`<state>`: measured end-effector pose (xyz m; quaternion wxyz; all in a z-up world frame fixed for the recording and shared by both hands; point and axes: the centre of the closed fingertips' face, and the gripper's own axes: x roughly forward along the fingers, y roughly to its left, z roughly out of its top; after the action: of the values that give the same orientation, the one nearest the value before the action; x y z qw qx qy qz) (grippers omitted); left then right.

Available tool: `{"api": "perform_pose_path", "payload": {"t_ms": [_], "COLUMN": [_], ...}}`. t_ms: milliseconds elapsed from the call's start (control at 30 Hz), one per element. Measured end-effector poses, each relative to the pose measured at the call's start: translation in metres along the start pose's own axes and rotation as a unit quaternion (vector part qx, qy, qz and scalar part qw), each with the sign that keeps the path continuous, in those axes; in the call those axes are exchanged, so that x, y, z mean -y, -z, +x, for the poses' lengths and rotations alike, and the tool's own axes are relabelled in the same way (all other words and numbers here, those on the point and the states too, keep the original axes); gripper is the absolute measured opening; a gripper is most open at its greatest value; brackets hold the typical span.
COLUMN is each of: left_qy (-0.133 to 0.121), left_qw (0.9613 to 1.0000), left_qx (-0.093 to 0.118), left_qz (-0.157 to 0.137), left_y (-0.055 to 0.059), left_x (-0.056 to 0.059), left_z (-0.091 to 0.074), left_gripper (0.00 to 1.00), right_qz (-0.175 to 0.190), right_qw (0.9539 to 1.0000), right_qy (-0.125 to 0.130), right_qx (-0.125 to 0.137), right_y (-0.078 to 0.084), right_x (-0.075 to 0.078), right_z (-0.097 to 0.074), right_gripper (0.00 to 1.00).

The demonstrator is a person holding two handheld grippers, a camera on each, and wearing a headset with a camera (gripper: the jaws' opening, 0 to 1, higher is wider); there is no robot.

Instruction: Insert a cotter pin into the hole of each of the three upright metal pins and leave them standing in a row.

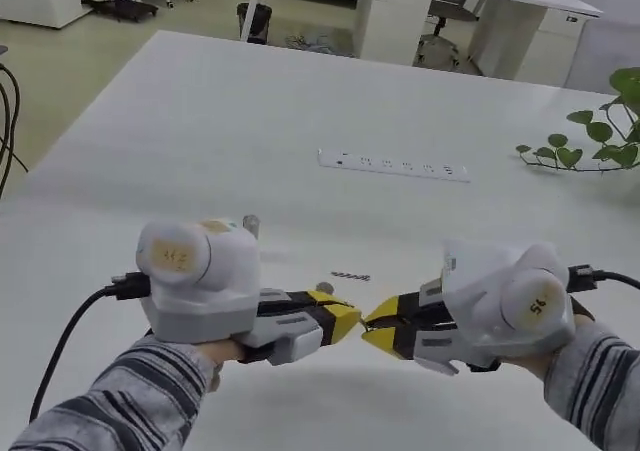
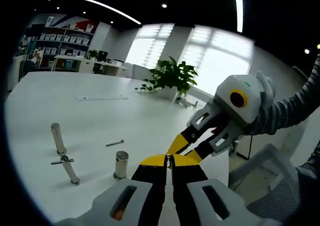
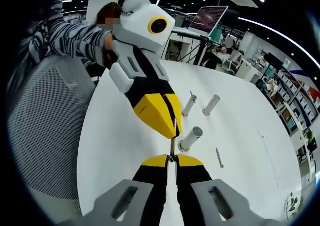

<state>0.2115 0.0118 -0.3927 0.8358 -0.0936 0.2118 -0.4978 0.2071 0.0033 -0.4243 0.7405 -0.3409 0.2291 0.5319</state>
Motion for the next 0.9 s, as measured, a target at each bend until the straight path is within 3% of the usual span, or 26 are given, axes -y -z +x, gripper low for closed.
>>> {"api": "perform_pose_path", "payload": {"t_ms": [167, 267, 433, 567, 633, 800, 900], "left_qy": [-0.013, -0.020, -0.032, -0.055, -0.086, -0.112, -0.137], "left_qw": [0.9996, 0.9994, 0.9983, 0.9966, 0.9928, 0.9878, 0.9821], "left_qx": [-0.005, -0.006, -0.006, -0.002, 0.002, 0.013, 0.013], "left_qz": [0.026, 0.027, 0.048, 0.062, 0.084, 0.108, 0.128], "left_y": [0.001, 0.002, 0.001, -0.002, -0.005, -0.012, -0.015], "left_x": [-0.003, -0.003, -0.004, -0.012, -0.022, -0.029, -0.037], "left_z": [0.001, 0.003, 0.005, 0.004, 0.001, -0.001, -0.005], "left_gripper": [0.01, 0.03, 0.13, 0.19, 0.20, 0.23, 0.24], "right_qz": [-0.014, -0.029, -0.033, -0.032, -0.029, -0.027, -0.037], "right_qw": [0.9999, 0.9994, 0.9990, 0.9984, 0.9980, 0.9973, 0.9967], "right_qy": [0.004, 0.011, 0.022, 0.039, 0.049, 0.061, 0.061], "right_qx": [-0.009, -0.016, -0.021, -0.025, -0.027, -0.030, -0.039], "right_y": [0.001, 0.002, 0.002, 0.003, 0.004, 0.006, 0.008], "right_x": [0.000, 0.001, 0.006, 0.013, 0.018, 0.026, 0.029], "right_z": [-0.002, -0.001, 0.000, 0.001, 0.001, 0.004, 0.006], "right_gripper": [0.00, 0.00, 0.00, 0.00, 0.00, 0.00, 0.00]}}
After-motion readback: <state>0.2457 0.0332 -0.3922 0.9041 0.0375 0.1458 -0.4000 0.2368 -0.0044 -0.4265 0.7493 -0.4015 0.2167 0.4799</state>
